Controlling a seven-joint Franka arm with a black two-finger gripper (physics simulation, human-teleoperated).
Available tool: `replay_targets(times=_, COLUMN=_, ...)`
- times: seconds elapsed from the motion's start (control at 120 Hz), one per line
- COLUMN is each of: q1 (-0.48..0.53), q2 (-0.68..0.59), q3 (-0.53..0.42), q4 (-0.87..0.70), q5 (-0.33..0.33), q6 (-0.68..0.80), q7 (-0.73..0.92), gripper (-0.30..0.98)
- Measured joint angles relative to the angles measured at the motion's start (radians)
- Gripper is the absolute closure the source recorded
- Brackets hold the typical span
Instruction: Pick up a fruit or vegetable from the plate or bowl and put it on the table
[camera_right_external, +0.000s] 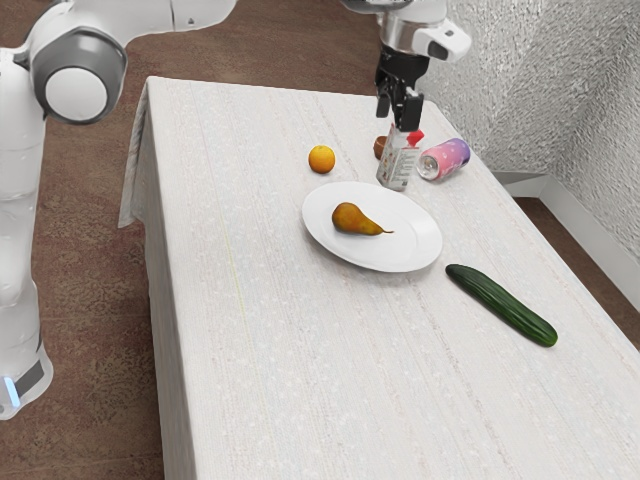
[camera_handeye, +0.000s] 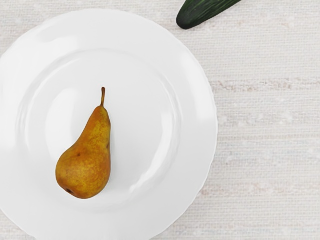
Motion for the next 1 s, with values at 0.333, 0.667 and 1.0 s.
replay_targets(times=0.333, q1=0.016, q2=-0.012, q3=0.005, q4=0.006, q5=-0.002, q6=-0.027, q7=0.001, gripper=0.0)
replay_targets(times=0.667, q1=0.017, q2=-0.248, q3=0.031, q4=-0.41, q5=0.06, q6=0.023, q7=0.153, gripper=0.0)
replay_targets(times=1.0, q1=0.041, q2=-0.19, q3=0.091, q4=-0.564, q5=0.043, q6=0.268, q7=0.301, gripper=0.0)
